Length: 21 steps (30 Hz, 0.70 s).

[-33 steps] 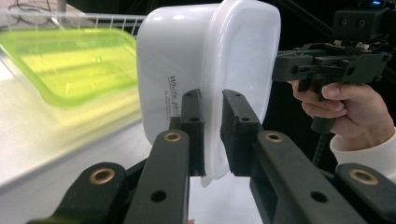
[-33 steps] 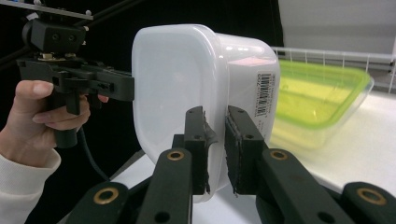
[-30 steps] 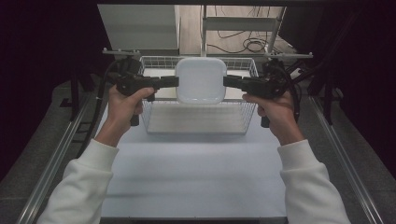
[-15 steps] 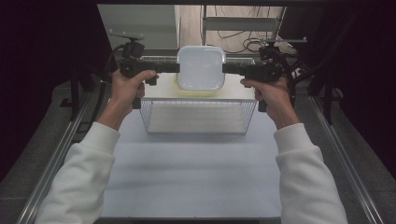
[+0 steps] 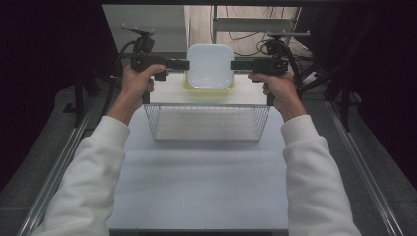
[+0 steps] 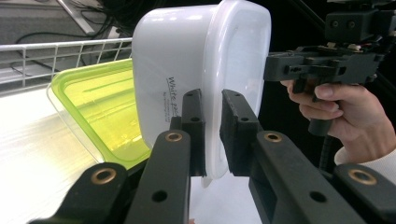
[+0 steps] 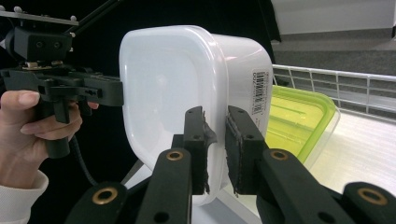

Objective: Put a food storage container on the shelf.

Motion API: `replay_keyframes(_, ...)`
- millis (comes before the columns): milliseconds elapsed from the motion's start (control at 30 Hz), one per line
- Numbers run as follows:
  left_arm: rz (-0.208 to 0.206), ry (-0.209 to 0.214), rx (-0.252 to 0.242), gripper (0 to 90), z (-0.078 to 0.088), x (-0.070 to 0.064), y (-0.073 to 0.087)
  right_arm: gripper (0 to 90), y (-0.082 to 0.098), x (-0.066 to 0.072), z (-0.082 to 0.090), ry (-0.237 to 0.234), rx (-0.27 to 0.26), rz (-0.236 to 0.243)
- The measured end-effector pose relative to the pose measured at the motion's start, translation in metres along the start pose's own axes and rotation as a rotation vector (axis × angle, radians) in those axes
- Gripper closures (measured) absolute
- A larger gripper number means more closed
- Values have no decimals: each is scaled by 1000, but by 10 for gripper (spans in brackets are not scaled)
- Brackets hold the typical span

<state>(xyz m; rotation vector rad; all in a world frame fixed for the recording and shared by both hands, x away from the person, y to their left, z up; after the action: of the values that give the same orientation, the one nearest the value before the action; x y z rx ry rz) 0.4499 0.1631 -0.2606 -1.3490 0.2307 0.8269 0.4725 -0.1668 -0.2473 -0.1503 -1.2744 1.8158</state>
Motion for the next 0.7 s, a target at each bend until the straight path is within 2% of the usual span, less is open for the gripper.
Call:
replay_keyframes(467, 87, 37, 19, 810, -4, 17, -7, 786, -8, -15, -13, -21, 55, -67)
replay_keyframes(700, 125, 37, 32, 810, -6, 26, -10, 786, -13, -20, -20, -16, 91, -103)
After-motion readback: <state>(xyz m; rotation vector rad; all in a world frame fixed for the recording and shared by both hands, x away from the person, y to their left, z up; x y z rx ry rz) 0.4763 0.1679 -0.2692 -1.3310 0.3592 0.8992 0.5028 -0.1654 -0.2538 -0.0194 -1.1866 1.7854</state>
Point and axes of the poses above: each handheld gripper's, and its own axes: z roughly backward along the jaws, y roughly out of its underside, x roughly to its left, the point moved 1 cm from there along -z, roughly forward along the jaws, and after that the axes turned 10 degrees about y, right-handed, at the moved point
